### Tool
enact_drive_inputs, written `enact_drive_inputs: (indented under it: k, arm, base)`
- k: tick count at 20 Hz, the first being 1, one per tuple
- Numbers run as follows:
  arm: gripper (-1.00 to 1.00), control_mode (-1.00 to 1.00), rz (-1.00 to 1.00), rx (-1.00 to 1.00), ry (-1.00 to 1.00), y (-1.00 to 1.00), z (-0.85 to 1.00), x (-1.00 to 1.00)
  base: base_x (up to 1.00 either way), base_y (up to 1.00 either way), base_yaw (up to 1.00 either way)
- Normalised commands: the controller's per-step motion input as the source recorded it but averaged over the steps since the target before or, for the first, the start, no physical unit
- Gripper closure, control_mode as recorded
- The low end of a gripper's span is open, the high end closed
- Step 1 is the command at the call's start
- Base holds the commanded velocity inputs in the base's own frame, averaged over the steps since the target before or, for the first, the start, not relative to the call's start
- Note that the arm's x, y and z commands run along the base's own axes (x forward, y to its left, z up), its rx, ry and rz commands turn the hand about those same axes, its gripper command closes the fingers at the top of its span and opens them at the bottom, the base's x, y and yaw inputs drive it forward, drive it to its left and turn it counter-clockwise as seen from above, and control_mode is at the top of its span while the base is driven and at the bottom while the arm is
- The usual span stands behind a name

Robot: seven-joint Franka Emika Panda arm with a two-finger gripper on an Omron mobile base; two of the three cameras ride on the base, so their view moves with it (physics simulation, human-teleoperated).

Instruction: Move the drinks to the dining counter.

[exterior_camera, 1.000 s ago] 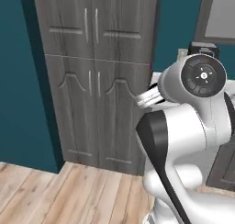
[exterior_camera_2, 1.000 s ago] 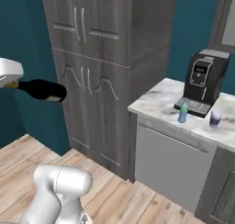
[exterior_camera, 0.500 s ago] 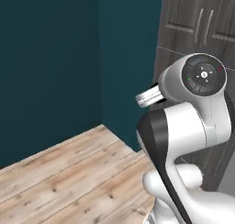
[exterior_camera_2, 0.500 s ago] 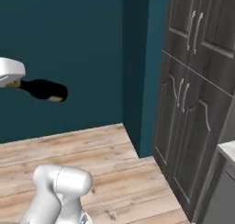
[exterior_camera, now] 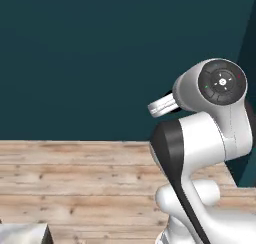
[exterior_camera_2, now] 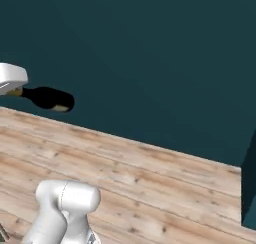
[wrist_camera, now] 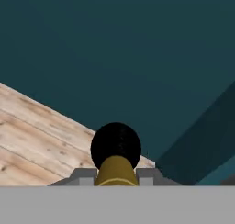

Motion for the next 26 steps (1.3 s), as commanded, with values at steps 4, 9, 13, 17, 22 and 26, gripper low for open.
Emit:
enact_drive_inputs:
  k: [4,9,13,17,22,26]
  arm:
    - [1.0,1.0,0.0,0.0,0.0,0.0,0.0,0.0]
    - [1.0,1.0,0.0,0.0,0.0,0.0,0.0,0.0]
    - [1.0,1.0,0.0,0.0,0.0,0.0,0.0,0.0]
    - [1.0,1.0,0.0,0.0,0.0,0.0,0.0,0.0]
    - [1.0,1.0,0.0,0.0,0.0,0.0,0.0,0.0]
    - [1.0,1.0,0.0,0.0,0.0,0.0,0.0,0.0]
  base:
    - [-0.01,0.02,1.0]
    - [-0.01,0.21,0.99]
    - [0.0,0.16,0.87]
    - [0.0,0.03,0.66]
    - [0.07,0.13,0.35]
    - [0.02,0.92,0.17]
